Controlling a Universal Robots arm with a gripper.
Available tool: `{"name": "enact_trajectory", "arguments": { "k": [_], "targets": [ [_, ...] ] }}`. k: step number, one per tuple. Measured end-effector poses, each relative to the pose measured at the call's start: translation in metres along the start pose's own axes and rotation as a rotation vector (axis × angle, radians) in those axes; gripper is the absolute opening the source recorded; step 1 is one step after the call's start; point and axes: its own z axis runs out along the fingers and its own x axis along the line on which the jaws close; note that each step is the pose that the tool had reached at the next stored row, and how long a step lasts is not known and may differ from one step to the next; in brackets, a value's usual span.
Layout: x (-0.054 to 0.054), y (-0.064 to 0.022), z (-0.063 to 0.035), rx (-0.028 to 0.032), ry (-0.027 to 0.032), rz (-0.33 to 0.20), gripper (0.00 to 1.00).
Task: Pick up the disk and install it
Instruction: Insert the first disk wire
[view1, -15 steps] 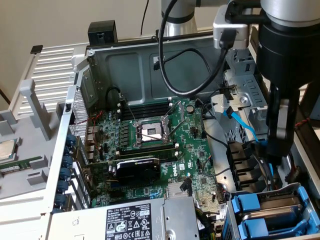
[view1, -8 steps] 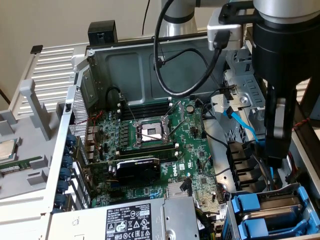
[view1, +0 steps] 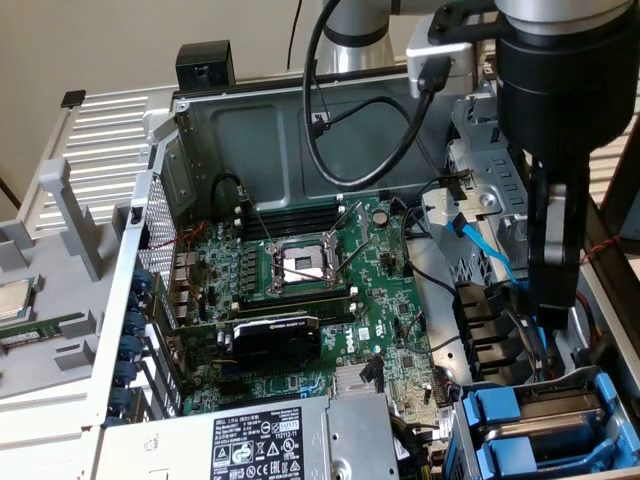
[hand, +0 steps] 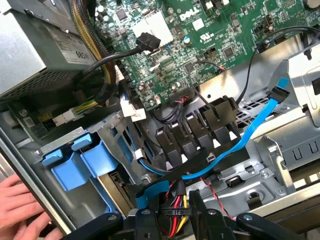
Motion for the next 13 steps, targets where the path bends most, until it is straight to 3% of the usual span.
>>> {"name": "enact_trajectory", "arguments": {
  "k": [3,6,10,13],
  "targets": [
    [0.0005,0.002,-0.0005,0.0221,0.0032,0.0,0.35],
    [0.0018,0.0049,-0.001,0.0346,0.0029,0.001,0.35],
    [0.0027,0.007,-0.0007,0.0443,0.0045,0.014,0.35],
    [0.0027,0.0073,0.0002,0.0441,0.0141,0.048,0.35]
  ]
}}
